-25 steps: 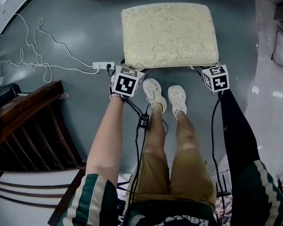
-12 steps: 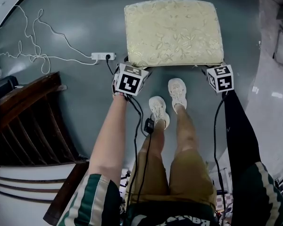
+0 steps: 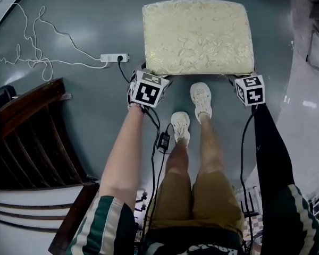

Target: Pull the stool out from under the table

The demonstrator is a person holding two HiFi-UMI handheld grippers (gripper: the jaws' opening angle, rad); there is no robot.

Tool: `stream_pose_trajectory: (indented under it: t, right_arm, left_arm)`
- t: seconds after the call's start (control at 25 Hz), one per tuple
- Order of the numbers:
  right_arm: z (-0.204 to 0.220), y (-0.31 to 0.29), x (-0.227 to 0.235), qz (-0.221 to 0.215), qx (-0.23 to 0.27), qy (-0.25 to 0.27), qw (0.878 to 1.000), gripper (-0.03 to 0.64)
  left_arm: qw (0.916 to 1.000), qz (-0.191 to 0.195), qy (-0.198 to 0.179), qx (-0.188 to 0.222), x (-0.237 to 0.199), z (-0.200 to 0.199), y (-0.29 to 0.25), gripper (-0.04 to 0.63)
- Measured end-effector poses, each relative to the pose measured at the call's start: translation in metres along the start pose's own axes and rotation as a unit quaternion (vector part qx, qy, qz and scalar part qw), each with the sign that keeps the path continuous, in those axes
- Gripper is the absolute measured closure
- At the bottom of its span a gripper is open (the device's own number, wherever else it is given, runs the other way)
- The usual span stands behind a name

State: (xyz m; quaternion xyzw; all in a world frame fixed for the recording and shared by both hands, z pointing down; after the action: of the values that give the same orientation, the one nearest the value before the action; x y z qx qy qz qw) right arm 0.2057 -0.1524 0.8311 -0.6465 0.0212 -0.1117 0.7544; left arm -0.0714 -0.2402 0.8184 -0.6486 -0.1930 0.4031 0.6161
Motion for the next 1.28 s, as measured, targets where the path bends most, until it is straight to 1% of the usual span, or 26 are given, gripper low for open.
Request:
stream_pose_trajectory:
  t: [0.24, 0.48, 0.56, 0.72, 0.88, 0.96, 1.28]
  right_arm:
    - [0.002, -0.001, 0.001, 0.002, -0.009, -0.001, 1.000, 0.189]
    - [0.006, -0.005, 0.000, 0.001, -0.019, -0.011, 1.000, 0.189]
    - [0.004, -0.005, 0.002, 0.005, -0.012, -0.005, 1.000, 0.189]
    - [-0.006, -0.001, 0.007, 0.020, 0.015, 0.019, 1.000, 0.189]
    - [-0.008, 0.001, 0.006, 0.027, 0.025, 0.025, 0.999, 0.189]
    - [-0.006, 0.000, 0.006, 0.026, 0.024, 0.022, 0.999, 0.189]
    - [-0.005, 0.000, 0.004, 0.020, 0.020, 0.013, 1.000, 0.190]
  left_arm:
    - [1.0000, 0.005, -0.002, -0.004, 0.000, -0.003, -0.004, 0.146]
    - [0.9998, 0.009, -0.005, -0.017, -0.002, -0.003, -0.008, 0.147]
    - [0.9999, 0.003, -0.007, -0.010, -0.002, -0.002, -0.008, 0.147]
    - [0.9996, -0.014, -0.007, 0.025, -0.001, -0.002, -0.005, 0.152]
    - [0.9989, -0.022, -0.008, 0.041, -0.001, -0.001, -0.002, 0.153]
    - [0.9987, -0.022, -0.013, 0.044, -0.001, -0.002, -0.004, 0.153]
    - [0.9989, -0.021, -0.024, 0.033, -0.003, -0.005, 0.001, 0.158]
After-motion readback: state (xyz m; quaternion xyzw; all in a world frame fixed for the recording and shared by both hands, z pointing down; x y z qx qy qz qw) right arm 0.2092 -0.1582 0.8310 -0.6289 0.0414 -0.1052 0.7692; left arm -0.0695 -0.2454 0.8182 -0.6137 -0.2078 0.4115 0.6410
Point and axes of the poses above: the fingertips, and each gripper's own axes: y backward along the fingers, x to its right, z out of its underside, the point moved 4 cm from there along y, backward along the fingers, and after that the axes turned 15 degrees about -x, right-handed, at the moved point
